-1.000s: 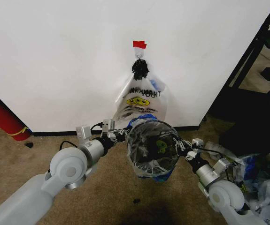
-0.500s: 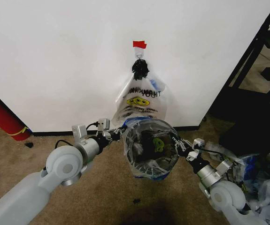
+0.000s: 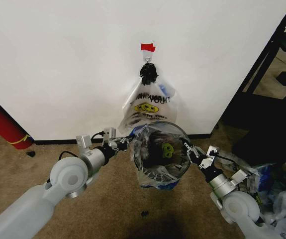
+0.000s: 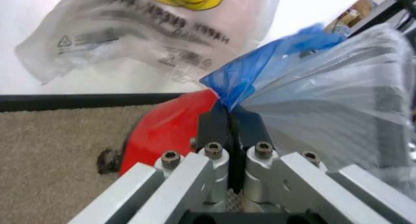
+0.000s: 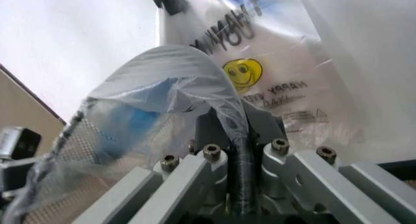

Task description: Pick up the garbage bag from the wall and place it over the trash bin.

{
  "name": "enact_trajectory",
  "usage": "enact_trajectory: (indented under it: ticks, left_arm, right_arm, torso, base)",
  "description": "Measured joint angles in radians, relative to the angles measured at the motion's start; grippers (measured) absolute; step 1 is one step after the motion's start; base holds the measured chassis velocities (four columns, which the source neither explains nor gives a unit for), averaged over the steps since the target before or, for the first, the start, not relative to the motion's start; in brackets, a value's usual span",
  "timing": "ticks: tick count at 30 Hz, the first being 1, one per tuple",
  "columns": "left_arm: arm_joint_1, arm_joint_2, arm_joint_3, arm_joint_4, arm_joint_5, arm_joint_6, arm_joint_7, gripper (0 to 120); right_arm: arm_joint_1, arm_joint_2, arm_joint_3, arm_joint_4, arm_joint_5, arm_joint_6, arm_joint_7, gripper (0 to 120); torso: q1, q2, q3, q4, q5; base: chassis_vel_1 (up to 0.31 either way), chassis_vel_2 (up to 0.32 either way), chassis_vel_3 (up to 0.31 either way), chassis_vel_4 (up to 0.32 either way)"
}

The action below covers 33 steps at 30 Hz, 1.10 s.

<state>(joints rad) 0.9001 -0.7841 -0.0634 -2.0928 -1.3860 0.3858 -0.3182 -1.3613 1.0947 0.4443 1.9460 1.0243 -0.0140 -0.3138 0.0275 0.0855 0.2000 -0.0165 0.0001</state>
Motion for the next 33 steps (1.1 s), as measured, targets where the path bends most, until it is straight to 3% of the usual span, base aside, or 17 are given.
enact_trajectory:
  ticks: [8,12,14,23,27,33]
  left_arm:
    - [0.001,0.007,0.006,0.027,0.007,0.005,0.005,5]
    - [0.025,0.002,-0.010,0.017,0.025,0.013,-0.008,25]
    - [0.029,0.002,-0.015,0.014,0.029,0.014,-0.008,27]
    - [0.078,0.024,-0.067,-0.011,0.077,-0.017,-0.026,63]
    - [0.107,0.033,-0.088,-0.017,0.138,-0.056,-0.038,75]
    - [0.201,-0.021,-0.147,-0.049,0.376,-0.169,-0.041,98]
  right_arm:
    - [-0.005,0.005,0.000,0.000,0.011,0.000,0.004,1]
    - [-0.012,0.010,-0.005,0.012,0.010,0.001,0.022,1]
    - [-0.013,0.011,-0.005,0.014,0.009,0.001,0.025,1]
    - [-0.015,0.018,-0.007,0.020,0.000,-0.017,0.087,1]
    - [-0.015,0.022,-0.008,0.028,0.001,-0.045,0.146,1]
    - [-0.030,0.051,0.008,0.061,0.012,-0.105,0.307,1]
  torso:
    - [0.000,0.000,0.000,-0.0003,0.0000]
    - [0.000,0.000,0.000,0.0000,-0.0003]
    - [0.000,0.000,0.000,-0.0002,-0.0003]
    - [0.000,0.000,0.000,-0.0001,-0.0001]
    - [0.000,0.000,0.000,0.0000,-0.0002]
    - [0.000,0.000,0.000,0.0003,-0.0002]
  base:
    - [0.000,0.000,0.000,0.000]
    - [0.000,0.000,0.000,0.000]
    - [0.000,0.000,0.000,0.000]
    - [0.000,0.000,0.000,0.000]
    - [0.000,0.000,0.000,0.000]
    - [0.000,0.000,0.000,0.000]
